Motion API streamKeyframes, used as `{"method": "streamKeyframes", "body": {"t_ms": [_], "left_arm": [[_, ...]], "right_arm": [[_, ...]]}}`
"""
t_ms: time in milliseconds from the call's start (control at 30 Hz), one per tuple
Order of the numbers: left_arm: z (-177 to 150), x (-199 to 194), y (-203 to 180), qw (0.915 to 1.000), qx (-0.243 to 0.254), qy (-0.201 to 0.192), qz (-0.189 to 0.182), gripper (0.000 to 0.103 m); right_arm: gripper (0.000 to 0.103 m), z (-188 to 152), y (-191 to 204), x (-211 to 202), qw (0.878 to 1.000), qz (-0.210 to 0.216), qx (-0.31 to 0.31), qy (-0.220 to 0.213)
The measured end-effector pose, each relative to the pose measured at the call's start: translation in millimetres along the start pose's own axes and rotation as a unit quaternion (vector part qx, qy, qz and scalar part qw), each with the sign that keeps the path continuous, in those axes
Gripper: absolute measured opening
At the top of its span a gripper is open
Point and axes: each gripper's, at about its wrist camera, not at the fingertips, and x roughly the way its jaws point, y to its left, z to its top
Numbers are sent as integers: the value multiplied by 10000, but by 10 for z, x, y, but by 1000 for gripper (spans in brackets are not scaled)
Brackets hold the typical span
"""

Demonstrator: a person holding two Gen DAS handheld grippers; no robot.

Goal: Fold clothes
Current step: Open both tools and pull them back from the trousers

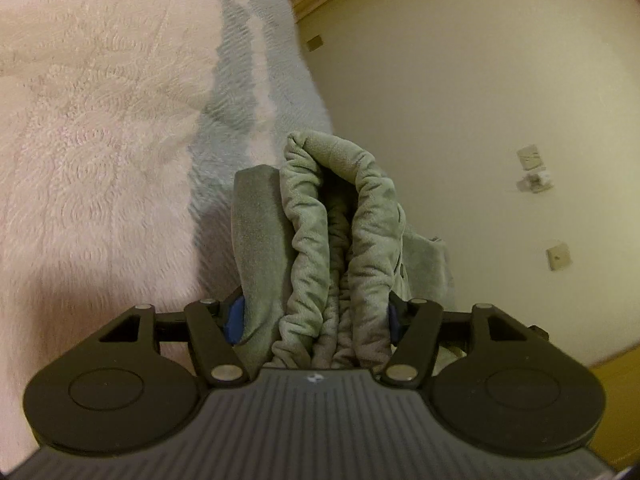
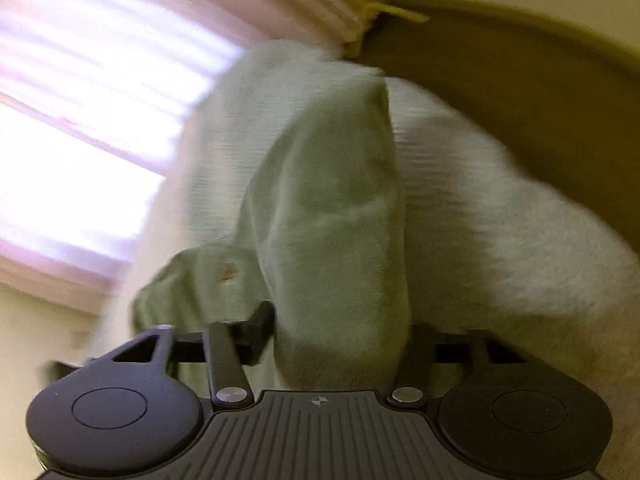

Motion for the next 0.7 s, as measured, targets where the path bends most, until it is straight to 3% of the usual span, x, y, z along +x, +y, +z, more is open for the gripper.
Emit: {"method": "streamKeyframes", "body": {"t_ms": [67, 133, 200, 333, 367, 400, 467, 567, 667, 700], "left_arm": [[46, 150, 131, 9996, -59, 69, 274, 69], [60, 253, 238, 9984, -94, 133, 540, 72], [48, 160, 164, 9980, 110, 120, 610, 73], [61, -211, 13, 9940, 548, -104, 939, 72], [82, -286, -58, 9917, 732, -196, 1042, 54], [101, -352, -149, 9886, 938, -296, 1136, 30], [124, -400, -452, 9794, 1488, -543, 1249, 17], [57, -194, -869, 9642, 2197, -721, 1299, 11], [-196, 216, -1112, 9328, 3118, -450, 1750, 11], [-291, 332, -1083, 9208, 3324, -428, 1996, 7]], "right_arm": [[63, -107, -23, -48, 9998, 62, -87, -149], [64, -187, -18, -226, 9976, 131, -657, -160], [69, -251, -31, -438, 9940, -157, -935, -538], [67, -231, 192, -684, 9724, -568, -1879, -1262], [61, -285, 340, -666, 9648, -540, -2167, -1390], [46, -333, 481, -647, 9569, -509, -2448, -1478], [42, -363, 675, -505, 9470, -447, -2851, -1408], [38, -382, 900, -199, 9324, -431, -3357, -1265], [37, -483, 904, 161, 9032, -1040, -4002, -1152], [30, -538, 857, 287, 8930, -1271, -4168, -1127]]}}
